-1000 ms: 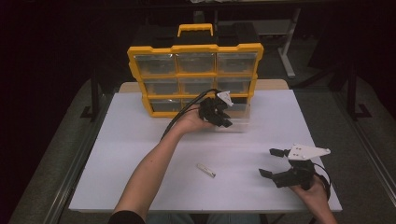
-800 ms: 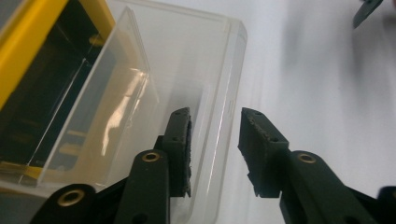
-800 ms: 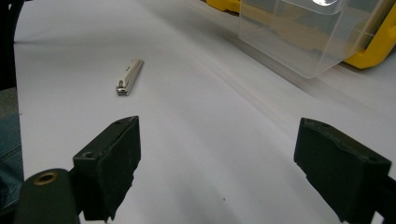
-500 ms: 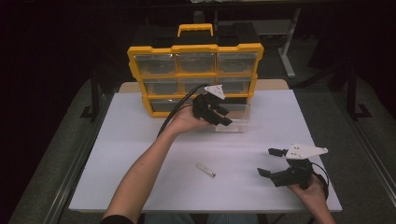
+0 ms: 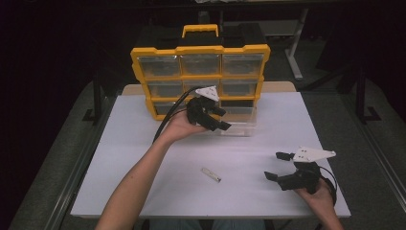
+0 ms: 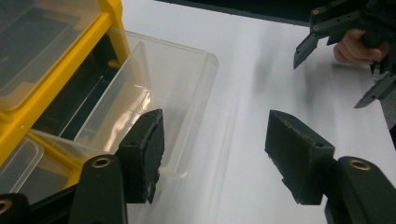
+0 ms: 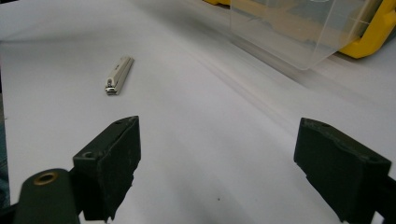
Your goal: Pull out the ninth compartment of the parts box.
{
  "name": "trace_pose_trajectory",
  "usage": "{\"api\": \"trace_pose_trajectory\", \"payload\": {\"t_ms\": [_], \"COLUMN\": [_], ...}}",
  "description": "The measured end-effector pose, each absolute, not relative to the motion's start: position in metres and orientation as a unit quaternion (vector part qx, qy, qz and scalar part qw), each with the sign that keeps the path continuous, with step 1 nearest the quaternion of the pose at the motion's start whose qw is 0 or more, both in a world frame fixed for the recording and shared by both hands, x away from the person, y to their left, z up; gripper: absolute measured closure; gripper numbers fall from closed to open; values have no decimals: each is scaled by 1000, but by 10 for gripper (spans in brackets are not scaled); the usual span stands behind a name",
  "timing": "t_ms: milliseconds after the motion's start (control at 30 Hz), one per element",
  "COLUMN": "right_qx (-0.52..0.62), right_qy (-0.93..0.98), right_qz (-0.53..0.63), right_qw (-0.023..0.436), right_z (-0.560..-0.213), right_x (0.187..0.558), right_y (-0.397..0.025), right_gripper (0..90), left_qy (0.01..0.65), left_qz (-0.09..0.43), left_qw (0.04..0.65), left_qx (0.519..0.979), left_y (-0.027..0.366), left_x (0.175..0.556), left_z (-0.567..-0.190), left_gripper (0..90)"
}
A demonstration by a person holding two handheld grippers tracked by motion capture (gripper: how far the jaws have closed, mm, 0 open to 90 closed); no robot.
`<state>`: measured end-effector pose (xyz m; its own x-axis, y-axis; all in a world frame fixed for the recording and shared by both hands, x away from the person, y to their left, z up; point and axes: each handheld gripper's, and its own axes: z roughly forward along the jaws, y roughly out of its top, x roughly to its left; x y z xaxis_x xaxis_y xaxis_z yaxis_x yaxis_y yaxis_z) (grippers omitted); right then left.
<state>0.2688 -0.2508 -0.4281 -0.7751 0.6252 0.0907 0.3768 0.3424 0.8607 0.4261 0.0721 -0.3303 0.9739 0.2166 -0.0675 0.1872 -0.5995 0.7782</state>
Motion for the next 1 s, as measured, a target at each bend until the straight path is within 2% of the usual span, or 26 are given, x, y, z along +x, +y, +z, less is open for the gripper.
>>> {"api": "trace_pose_trajectory", "payload": {"t_ms": [267, 1000], "right_qx": [312, 322], "right_qy": [808, 805], "right_qz": [482, 482], "right_qw": [131, 126], "right_z": [-429, -430], "right_x": [269, 272], "right_y": [-251, -249], "right_gripper": [138, 138], "left_qy": [116, 141], "left_qz": [30, 56], "left_qw": [437, 460], "left_qx": [891, 875], "left_y": [84, 123], "left_x": [415, 392], "left_z": [-323, -314], "left_gripper": [292, 263]}}
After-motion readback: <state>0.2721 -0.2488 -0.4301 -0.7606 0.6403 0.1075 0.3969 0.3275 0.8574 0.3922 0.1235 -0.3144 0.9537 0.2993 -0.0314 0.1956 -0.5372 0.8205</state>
